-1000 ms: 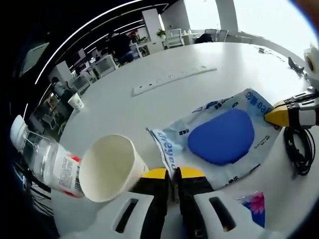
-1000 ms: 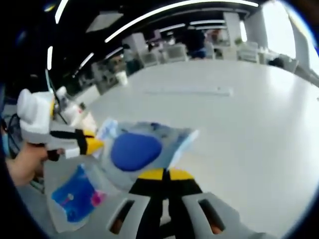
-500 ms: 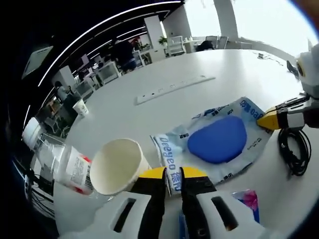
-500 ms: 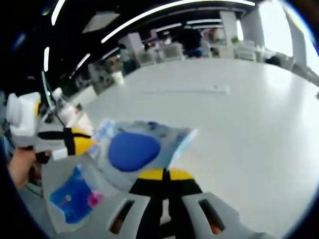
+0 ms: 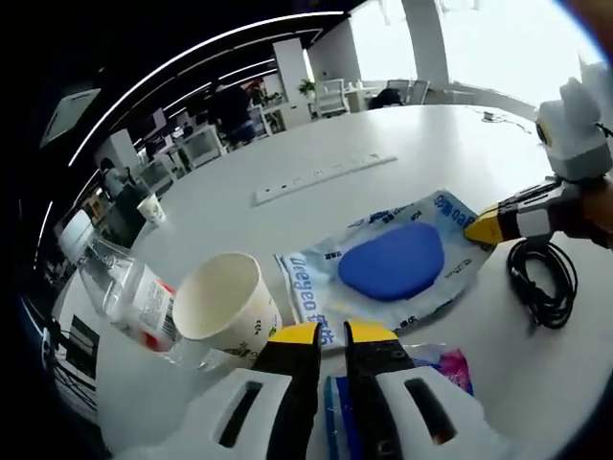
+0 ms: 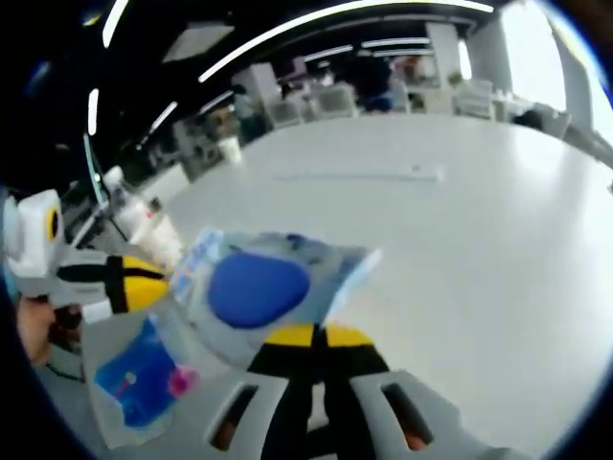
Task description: Arrange the tabletop items into an orderly group along one side of the table until the central work area is clear of visible clutter.
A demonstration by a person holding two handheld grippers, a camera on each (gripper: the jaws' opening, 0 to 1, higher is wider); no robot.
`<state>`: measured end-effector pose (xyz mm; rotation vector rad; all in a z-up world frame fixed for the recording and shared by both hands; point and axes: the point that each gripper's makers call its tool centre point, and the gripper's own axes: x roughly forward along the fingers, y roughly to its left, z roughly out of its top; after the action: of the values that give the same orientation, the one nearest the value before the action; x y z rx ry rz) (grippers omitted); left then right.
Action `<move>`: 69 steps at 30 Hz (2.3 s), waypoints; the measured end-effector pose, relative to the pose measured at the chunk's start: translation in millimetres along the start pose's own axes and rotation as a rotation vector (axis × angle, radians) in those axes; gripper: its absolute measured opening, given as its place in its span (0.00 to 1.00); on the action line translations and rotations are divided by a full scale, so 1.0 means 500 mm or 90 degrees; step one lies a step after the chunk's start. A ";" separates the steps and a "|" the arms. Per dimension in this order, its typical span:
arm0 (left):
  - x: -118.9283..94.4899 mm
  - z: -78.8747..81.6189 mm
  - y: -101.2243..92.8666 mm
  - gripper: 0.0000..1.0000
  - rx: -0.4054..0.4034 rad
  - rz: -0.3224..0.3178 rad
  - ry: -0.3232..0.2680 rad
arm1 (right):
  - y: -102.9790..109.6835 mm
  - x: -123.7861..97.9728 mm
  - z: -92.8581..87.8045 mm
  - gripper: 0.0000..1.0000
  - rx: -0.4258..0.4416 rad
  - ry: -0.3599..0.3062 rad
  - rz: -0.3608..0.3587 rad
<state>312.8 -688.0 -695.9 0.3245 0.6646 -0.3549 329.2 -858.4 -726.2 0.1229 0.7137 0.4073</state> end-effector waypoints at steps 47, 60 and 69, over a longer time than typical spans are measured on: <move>-0.080 -0.055 0.011 0.13 -0.062 0.003 -0.011 | 0.036 -0.033 0.054 0.90 -0.114 -0.063 0.007; -0.132 -0.066 -0.006 0.63 -0.129 0.005 -0.031 | 0.055 -0.054 0.070 0.89 -0.140 -0.085 0.031; -0.175 -0.121 -0.031 1.00 -0.313 -0.006 -0.016 | 0.069 -0.061 0.080 0.89 -0.150 -0.095 0.048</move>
<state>209.9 -658.7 -686.8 -0.1520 0.7051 -0.1943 323.8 -837.7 -669.0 -0.0427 0.5117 0.5455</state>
